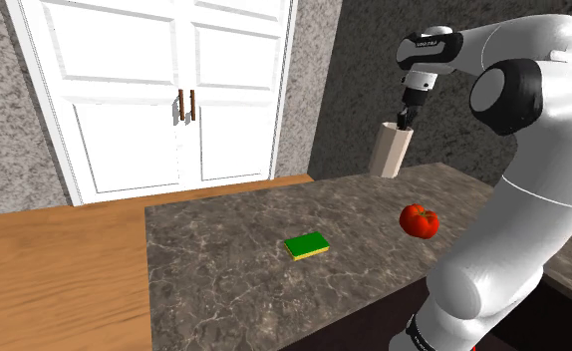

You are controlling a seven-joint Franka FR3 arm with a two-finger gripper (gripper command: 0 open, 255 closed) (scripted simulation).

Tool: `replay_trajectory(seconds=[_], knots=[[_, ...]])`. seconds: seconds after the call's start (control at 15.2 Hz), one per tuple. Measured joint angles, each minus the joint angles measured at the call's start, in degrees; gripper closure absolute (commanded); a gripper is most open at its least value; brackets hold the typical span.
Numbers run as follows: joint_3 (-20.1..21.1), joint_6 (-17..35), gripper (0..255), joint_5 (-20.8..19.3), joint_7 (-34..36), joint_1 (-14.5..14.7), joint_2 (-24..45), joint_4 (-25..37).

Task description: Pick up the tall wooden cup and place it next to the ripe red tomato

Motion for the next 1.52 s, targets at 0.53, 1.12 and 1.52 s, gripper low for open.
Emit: replay_trajectory(seconds=[0.53, 1.12, 1.52], knots=[[-4.74, -0.61, 255, 5.87, -12.57, -8.09, 10.82, 9.85], [-5.78, -4.36, 255, 13.71, -22.48, -19.67, 25.24, 26.1], [-5.86, 1.22, 255, 13.29, -22.93, -18.47, 24.25, 19.43]])
